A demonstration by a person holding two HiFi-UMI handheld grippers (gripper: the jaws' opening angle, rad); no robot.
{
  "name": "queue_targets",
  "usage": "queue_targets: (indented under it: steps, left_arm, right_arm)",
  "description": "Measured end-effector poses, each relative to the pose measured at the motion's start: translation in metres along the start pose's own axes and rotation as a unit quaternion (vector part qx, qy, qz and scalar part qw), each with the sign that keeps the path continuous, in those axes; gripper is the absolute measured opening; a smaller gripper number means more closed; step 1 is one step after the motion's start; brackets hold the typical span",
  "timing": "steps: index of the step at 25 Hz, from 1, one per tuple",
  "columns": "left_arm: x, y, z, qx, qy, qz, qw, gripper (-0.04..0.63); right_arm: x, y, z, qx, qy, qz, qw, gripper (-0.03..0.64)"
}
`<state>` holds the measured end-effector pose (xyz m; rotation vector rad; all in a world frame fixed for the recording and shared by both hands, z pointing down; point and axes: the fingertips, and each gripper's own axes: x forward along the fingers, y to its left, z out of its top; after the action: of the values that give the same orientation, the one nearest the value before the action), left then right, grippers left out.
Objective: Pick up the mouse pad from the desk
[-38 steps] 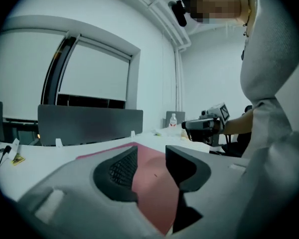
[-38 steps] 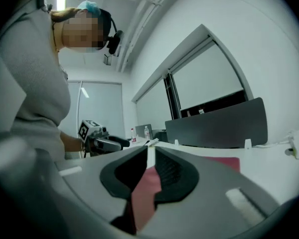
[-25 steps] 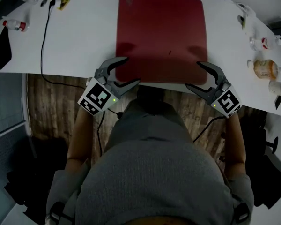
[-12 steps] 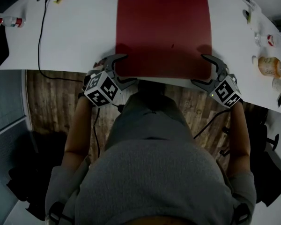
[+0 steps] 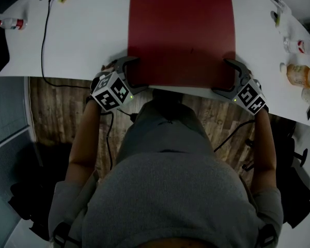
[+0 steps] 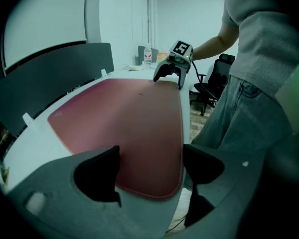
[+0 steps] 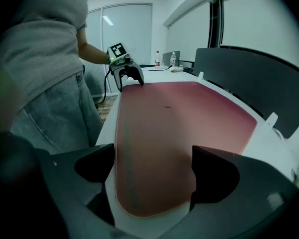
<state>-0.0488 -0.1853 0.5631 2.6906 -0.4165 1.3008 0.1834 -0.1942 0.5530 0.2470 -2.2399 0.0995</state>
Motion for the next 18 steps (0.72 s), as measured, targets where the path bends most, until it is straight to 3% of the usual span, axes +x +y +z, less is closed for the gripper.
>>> queue_targets:
  steps: [3, 14, 18]
  left_arm:
    - [0.001, 0.0, -0.001, -0.008, -0.013, -0.004, 0.9999, 0.414]
    - [0.001, 0.001, 0.001, -0.025, -0.04, 0.008, 0.9988, 0.388]
    - [-0.004, 0.012, 0.006, -0.062, -0.068, 0.049, 0.9946, 0.312]
  right_arm:
    - [0.002, -0.003, -0.001, 0.026, -0.015, 0.006, 1.0, 0.475]
    - [-0.001, -0.006, 0.0, 0.032, -0.053, -0.012, 0.998, 0.477]
    - [-0.001, -0.006, 0.001, 0.034, -0.055, -0.016, 0.998, 0.469]
